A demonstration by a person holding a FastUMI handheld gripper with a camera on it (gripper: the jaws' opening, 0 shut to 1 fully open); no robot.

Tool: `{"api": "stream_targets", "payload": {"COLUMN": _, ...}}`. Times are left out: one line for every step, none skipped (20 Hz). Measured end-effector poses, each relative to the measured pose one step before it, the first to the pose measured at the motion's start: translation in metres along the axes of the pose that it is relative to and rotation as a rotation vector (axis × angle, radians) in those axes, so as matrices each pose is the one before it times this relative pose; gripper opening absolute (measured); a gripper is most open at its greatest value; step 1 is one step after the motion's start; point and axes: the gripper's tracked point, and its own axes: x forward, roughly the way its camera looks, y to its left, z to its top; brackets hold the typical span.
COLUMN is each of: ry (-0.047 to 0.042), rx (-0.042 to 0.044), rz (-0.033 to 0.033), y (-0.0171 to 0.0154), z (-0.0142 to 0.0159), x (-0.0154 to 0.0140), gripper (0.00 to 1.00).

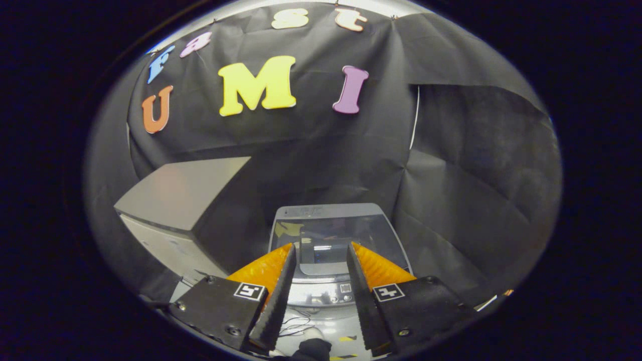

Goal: Put the clothes into the washing machine and then close the washing machine lid.

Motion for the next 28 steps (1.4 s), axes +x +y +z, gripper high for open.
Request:
{"api": "stream_targets", "payload": {"ry": -0.02331, "rx": -0.00317, "rz": -0.00286, "y": 0.00211, "z": -0.00128, "x": -0.01547, "gripper": 0.65}}
{"api": "stream_targets", "payload": {"ry": -0.02174, "rx": -0.00786, "rz": -0.00121, "y": -0.00022, "z": -0.00245, "x": -0.01208, "gripper": 0.65}}
{"api": "stream_targets", "payload": {"ry": -0.01254, "rx": -0.00829, "rz": 0.00104, "y": 0.00157, "z": -0.00263, "x": -0.01415, "gripper": 0.65}}
{"api": "stream_targets", "payload": {"ry": -0.02146, "rx": -0.0044, "rz": 0.00823, "y": 0.00276, "z": -0.0018, "x": -0.01471, "gripper": 0.67}}
{"api": "stream_targets", "payload": {"ry": -0.02284, "rx": -0.0019, "rz": 0.00914, "y": 0.00163, "z": 0.00173, "x": -0.01275, "gripper": 0.67}}
{"api": "stream_targets", "payload": {"ry": -0.02313, "rx": -0.00283, "rz": 0.01061, "y": 0.00037, "z": 0.00025, "x": -0.01345, "gripper": 0.68}}
{"api": "stream_targets", "payload": {"ry": -0.02805, "rx": -0.0037, "rz": 0.00825, "y": 0.00041, "z": 0.00212, "x": -0.01435, "gripper": 0.68}}
{"api": "stream_targets", "payload": {"ry": -0.02794, "rx": -0.00657, "rz": 0.01274, "y": -0.00144, "z": 0.00087, "x": -0.0133, "gripper": 0.68}}
{"api": "stream_targets", "payload": {"ry": -0.02472, "rx": -0.00027, "rz": 0.0193, "y": -0.00058, "z": 0.00204, "x": -0.01526, "gripper": 0.69}}
{"api": "stream_targets", "payload": {"ry": -0.02242, "rx": 0.00008, "rz": 0.02045, "y": -0.00005, "z": -0.00061, "x": -0.01333, "gripper": 0.69}}
{"api": "stream_targets", "payload": {"ry": -0.0172, "rx": -0.00367, "rz": 0.00995, "y": -0.00286, "z": 0.00094, "x": -0.0154, "gripper": 0.69}}
{"api": "stream_targets", "payload": {"ry": -0.01017, "rx": -0.01056, "rz": 0.01534, "y": -0.00513, "z": -0.00206, "x": -0.0153, "gripper": 0.71}}
{"api": "stream_targets", "payload": {"ry": -0.00389, "rx": -0.01631, "rz": 0.01488, "y": -0.0044, "z": -0.00152, "x": -0.01783, "gripper": 0.73}}
{"api": "stream_targets", "payload": {"ry": -0.01755, "rx": -0.01579, "rz": 0.02394, "y": -0.00124, "z": 0.00233, "x": -0.01818, "gripper": 0.74}}
{"api": "stream_targets", "payload": {"ry": -0.02502, "rx": -0.01614, "rz": 0.01297, "y": -0.00318, "z": 0.00555, "x": -0.01656, "gripper": 0.76}}
{"api": "stream_targets", "payload": {"ry": -0.01977, "rx": -0.02006, "rz": 0.00696, "y": -0.00756, "z": 0.00022, "x": -0.01446, "gripper": 0.78}}
{"api": "stream_targets", "payload": {"ry": -0.01551, "rx": -0.01658, "rz": 0.00074, "y": -0.00457, "z": 0.00082, "x": -0.01592, "gripper": 0.8}}
{"api": "stream_targets", "payload": {"ry": -0.00939, "rx": -0.00797, "rz": 0.00956, "y": -0.00419, "z": -0.00056, "x": -0.01297, "gripper": 0.81}}
{"api": "stream_targets", "payload": {"ry": -0.00658, "rx": 0.00044, "rz": 0.01203, "y": -0.00123, "z": -0.00062, "x": -0.01489, "gripper": 0.83}}
{"api": "stream_targets", "payload": {"ry": -0.00514, "rx": 0.00818, "rz": 0.00704, "y": -0.00248, "z": 0.00035, "x": -0.01324, "gripper": 0.85}}
{"api": "stream_targets", "payload": {"ry": -0.0052, "rx": 0.0148, "rz": 0.00299, "y": -0.00432, "z": -0.00036, "x": -0.01313, "gripper": 0.85}}
{"api": "stream_targets", "payload": {"ry": -0.00585, "rx": 0.01639, "rz": 0.0013, "y": -0.00336, "z": -0.00094, "x": -0.01213, "gripper": 0.85}}
{"api": "stream_targets", "payload": {"ry": -0.00052, "rx": 0.01277, "rz": -0.00202, "y": -0.00331, "z": -0.00074, "x": -0.01041, "gripper": 0.85}}
{"api": "stream_targets", "payload": {"ry": -0.00463, "rx": 0.01148, "rz": -0.00082, "y": -0.0048, "z": -0.00249, "x": -0.01065, "gripper": 0.86}}
{"api": "stream_targets", "payload": {"ry": -0.00409, "rx": 0.00667, "rz": -0.00024, "y": -0.00148, "z": -0.00072, "x": -0.00492, "gripper": 0.86}}
{"api": "stream_targets", "payload": {"ry": 0.00471, "rx": 0.00155, "rz": -0.00258, "y": -0.00296, "z": -0.00325, "x": -0.0075, "gripper": 0.86}}
{"api": "stream_targets", "payload": {"ry": 0.00205, "rx": -0.00044, "rz": -0.00284, "y": -0.00332, "z": -0.00351, "x": -0.00569, "gripper": 0.86}}
{"api": "stream_targets", "payload": {"ry": -0.00127, "rx": -0.00113, "rz": -0.00076, "y": -0.00194, "z": -0.00092, "x": -0.00605, "gripper": 0.86}}
